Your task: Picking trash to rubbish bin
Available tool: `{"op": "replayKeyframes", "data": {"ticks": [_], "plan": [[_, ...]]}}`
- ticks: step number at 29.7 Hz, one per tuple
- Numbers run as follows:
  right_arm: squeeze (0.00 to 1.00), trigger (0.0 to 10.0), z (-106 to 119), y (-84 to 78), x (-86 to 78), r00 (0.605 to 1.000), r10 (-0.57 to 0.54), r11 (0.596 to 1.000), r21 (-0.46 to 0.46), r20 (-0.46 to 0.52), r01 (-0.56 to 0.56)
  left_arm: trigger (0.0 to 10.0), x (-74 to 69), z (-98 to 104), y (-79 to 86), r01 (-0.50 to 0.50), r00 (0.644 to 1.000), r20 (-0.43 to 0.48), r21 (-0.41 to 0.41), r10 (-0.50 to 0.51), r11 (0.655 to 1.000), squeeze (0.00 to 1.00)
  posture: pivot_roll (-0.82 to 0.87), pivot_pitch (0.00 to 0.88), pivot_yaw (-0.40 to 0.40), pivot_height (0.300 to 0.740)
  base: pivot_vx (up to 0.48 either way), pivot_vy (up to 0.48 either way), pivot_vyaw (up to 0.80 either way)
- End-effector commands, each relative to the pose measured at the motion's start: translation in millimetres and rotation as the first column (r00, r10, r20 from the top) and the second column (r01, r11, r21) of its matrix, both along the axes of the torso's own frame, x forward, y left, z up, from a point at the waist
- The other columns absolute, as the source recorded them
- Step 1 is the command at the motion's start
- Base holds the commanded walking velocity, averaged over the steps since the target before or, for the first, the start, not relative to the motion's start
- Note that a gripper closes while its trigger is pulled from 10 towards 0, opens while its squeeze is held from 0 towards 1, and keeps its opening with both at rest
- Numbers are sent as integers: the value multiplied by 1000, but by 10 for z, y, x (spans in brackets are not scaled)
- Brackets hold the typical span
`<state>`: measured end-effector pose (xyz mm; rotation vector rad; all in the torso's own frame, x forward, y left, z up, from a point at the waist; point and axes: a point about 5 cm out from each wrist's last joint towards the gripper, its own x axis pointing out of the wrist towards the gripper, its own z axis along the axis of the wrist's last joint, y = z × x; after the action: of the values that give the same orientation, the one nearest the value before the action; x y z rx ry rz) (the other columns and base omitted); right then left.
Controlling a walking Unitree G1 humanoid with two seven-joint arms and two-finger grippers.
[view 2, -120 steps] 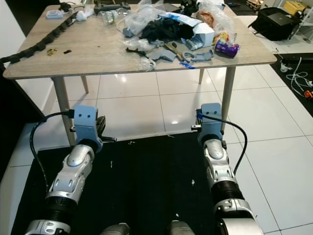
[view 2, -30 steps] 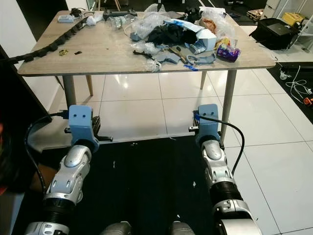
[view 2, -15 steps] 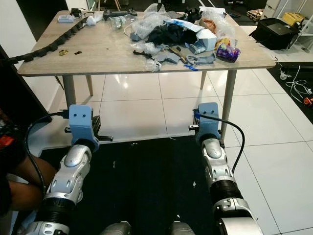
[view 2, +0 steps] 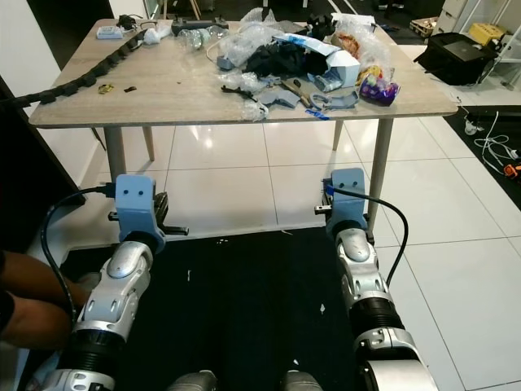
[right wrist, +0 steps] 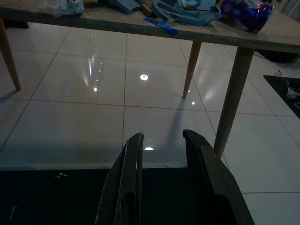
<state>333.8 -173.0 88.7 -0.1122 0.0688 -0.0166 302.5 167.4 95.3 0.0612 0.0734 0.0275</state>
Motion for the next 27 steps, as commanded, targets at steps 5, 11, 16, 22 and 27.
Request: {"op": "replayKeyframes", "data": {"ticks": [5, 11, 16, 22, 27], "plan": [[0, 10000, 30, -12, 6, 1000, 7, 1000, -10, 4, -7, 10000, -5, 12, -25, 7, 1000, 9, -3, -7, 1000, 0, -4, 25, -41, 740, 283, 0, 0], [0, 10000, 27, -8, 6, 1000, 11, 1000, -12, 3, -11, 10000, -6, 10, -26, 4, 1000, 9, -4, -4, 1000, 0, -4, 27, -44, 740, 285, 0, 0], [0, 10000, 33, 1, 9, 1000, 14, 1000, -12, 5, -14, 10000, -10, 8, -22, 1, 1000, 9, -6, -1, 1000, 0, -5, 28, -45, 740, 285, 0, 0], [0, 10000, 42, 0, 12, 1000, 16, 1000, -14, 8, -16, 10000, -9, 9, -23, -1, 1000, 10, -7, 1, 1000, 0, -7, 29, -45, 740, 289, 0, 0], [0, 10000, 44, -3, 12, 1000, 17, 1000, -16, 8, -17, 10000, -10, 8, -24, -2, 1000, 10, -8, 2, 1000, 0, -8, 30, -47, 740, 295, 0, 0]]}}
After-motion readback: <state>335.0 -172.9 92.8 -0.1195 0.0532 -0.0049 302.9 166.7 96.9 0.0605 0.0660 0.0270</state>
